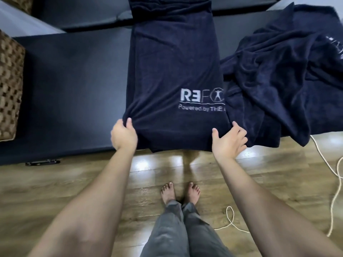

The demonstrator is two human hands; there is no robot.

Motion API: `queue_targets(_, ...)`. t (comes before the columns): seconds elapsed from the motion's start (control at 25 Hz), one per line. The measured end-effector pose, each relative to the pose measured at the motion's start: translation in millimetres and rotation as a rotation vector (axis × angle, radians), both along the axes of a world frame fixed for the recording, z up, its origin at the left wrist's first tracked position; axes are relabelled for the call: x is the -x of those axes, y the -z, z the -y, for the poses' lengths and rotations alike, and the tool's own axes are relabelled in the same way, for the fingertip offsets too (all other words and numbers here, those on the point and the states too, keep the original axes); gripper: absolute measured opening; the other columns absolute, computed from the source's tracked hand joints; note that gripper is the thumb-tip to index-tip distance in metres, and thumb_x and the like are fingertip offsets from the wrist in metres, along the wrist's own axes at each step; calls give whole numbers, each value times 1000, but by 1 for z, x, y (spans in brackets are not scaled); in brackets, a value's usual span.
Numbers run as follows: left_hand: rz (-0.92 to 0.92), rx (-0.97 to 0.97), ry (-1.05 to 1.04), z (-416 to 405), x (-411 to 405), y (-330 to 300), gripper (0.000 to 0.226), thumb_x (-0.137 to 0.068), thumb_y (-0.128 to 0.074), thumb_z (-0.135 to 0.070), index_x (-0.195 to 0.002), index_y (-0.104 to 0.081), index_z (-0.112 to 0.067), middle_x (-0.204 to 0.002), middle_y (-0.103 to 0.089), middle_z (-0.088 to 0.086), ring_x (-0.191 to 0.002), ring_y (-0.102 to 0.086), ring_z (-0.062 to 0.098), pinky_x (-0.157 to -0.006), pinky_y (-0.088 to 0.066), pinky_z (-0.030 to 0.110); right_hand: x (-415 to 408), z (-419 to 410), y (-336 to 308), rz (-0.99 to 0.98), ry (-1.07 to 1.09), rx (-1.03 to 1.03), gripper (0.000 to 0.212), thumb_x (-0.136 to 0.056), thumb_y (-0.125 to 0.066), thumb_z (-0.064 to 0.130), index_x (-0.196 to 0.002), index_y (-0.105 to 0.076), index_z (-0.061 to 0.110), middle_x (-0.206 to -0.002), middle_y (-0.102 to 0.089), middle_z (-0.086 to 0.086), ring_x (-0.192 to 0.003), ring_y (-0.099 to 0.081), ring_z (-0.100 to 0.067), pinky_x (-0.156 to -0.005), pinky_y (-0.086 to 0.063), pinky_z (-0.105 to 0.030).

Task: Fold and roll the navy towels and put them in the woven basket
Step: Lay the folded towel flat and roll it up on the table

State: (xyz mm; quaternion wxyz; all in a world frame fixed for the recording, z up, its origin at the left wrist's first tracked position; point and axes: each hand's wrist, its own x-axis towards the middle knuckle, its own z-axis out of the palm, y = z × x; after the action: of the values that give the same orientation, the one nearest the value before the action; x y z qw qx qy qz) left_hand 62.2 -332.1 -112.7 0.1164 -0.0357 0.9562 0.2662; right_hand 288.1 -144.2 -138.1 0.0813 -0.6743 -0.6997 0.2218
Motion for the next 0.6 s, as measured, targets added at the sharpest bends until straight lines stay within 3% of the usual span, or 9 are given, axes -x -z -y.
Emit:
queue_targets(0.16,127,98,91,3,10,-2,36,-97,-60,-43,-117,-55,-13,-122,-63,12,-112,-60,38,-86,-46,44,-4,2,7,-24,-115,79,53,-92,-66,47,-130,-57,12,-127,-53,-13,-117,-47,-39,-99,-35,-51)
queue_targets(0.32,46,83,165,-9,-10,5,77,-88,-73,-42,-151,-35,-17,-148,-45,8,-135,-43,31,-105,-40,49,-3,-3,9,-190,33,205,40,-96,-62,41,-117,-58,8,-122,-56,-13,-115,-51,-38,-102,-37,-49)
queue_targets(0.4,109,-16,72,-16,-4,5,84,-89,-72,-40,-157,-27,-18,-155,-41,6,-141,-39,30,-114,-30,48,-9,-10,9,-363,116,243,36,-96,-60,39,-111,-56,6,-109,-58,-7,-104,-56,-31,-96,-43,-45)
queue_targets(0.48,228,-154,-22,-20,4,9,64,-90,-70,-40,-145,-45,-22,-143,-55,2,-132,-50,32,-118,-28,48,-17,-14,11,-453,123,273,35,-97,-60,38,-108,-53,6,-101,-54,-4,-92,-53,-25,-91,-45,-43)
queue_targets(0.56,274,-241,-1,-18,5,12,27,-86,-68,-45,-106,-65,-27,-109,-71,-7,-109,-63,30,-112,-38,48,-22,-15,10,-495,108,313,35,-98,-61,38,-108,-53,6,-98,-52,-4,-87,-50,-21,-85,-47,-41)
queue_targets(0.6,269,-282,27,-16,3,11,23,-85,-66,-46,-94,-67,-25,-96,-72,-9,-99,-65,28,-106,-44,46,-24,-16,9,-516,108,339,33,-98,-61,37,-108,-54,7,-97,-53,-4,-86,-49,-20,-81,-45,-36)
